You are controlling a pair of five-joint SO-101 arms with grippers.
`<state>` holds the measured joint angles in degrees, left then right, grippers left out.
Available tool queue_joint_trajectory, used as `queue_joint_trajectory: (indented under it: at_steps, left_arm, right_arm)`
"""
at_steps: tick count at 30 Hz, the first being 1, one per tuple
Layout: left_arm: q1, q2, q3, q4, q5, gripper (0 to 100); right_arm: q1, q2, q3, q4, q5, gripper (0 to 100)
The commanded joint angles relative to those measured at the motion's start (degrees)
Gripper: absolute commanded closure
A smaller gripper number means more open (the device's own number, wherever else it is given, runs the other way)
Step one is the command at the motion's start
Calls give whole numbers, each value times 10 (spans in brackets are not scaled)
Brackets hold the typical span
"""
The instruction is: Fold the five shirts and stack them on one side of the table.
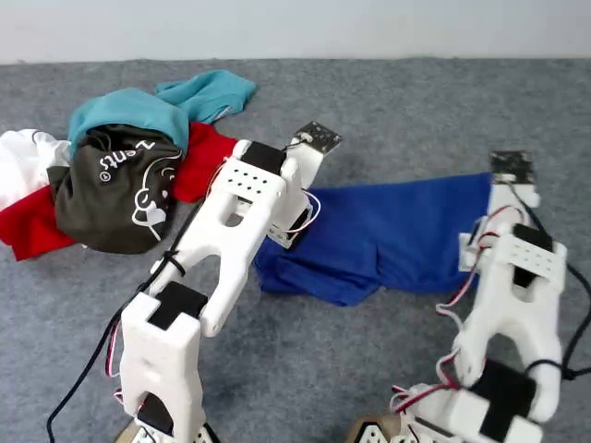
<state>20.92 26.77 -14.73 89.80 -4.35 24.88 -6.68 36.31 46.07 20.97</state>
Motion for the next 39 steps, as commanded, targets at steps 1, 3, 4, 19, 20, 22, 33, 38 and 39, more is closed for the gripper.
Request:
queue_joint_trajectory:
  at_steps: [1, 3, 4, 19, 20, 22, 33, 38, 39]
  left_arm:
    - [4, -3, -4, -7, -7, 874]
    - [4, -3, -4, -5, -7, 874]
    - [4, -3, -4, -4, -7, 874]
    - [4, -6, -4, 33, -7, 874]
    - [4, -7, -7, 46, -7, 874]
    - [4, -6, -21, 76, -7, 874]
    - [15, -7, -28, 108, -10, 874]
    - [33, -8, 11, 108, -27, 874]
    - [37, -11, 13, 108, -32, 874]
  right_arm:
    - [27, 39, -6, -51, -3, 768]
    - [34, 68, -7, -80, -3, 768]
    - [36, 83, -7, -95, -3, 768]
    - [68, 84, -80, 17, -6, 768]
    - [65, 69, -87, 35, -6, 768]
    - [54, 38, -95, 71, -4, 768]
    - [-157, -101, -94, 279, 0, 767]
    - [-280, -106, -93, 339, 57, 768]
    - [-305, -107, -93, 346, 61, 768]
